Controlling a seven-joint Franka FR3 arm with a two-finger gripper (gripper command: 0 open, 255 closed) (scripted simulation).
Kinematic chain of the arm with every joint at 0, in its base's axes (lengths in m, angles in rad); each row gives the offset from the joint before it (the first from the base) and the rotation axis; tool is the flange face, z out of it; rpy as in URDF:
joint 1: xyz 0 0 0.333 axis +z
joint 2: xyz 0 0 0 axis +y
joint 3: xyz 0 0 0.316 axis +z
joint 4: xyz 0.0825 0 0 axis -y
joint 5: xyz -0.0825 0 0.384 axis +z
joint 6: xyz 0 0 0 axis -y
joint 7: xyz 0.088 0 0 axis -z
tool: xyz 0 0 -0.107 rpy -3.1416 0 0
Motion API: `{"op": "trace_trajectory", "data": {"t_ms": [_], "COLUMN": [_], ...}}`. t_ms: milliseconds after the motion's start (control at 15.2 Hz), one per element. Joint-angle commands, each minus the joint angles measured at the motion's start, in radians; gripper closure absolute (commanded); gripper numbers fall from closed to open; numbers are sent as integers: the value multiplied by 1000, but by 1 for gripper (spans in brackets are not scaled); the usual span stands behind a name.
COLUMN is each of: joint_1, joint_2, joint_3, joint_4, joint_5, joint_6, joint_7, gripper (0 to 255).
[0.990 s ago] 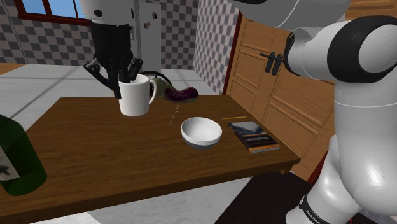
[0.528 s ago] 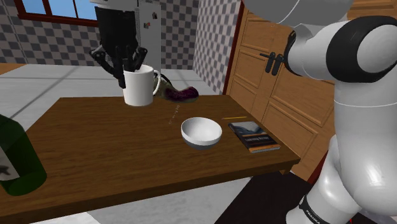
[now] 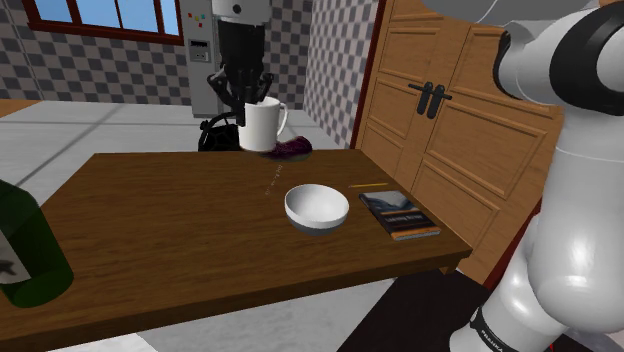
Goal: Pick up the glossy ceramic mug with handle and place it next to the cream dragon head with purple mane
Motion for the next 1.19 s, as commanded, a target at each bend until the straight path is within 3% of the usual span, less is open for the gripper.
{"op": "trace_trajectory", "data": {"t_ms": [0, 528, 1122], "joint_1": [-37, -166, -286], "joint_2": [-28, -114, -121], "joint_3": [-16, -92, -184], "joint_4": [-36, -143, -151], "joint_5": [16, 64, 85], "joint_6": [15, 58, 73], "joint_7": [-49, -245, -455], "gripper": [255, 255, 255]}}
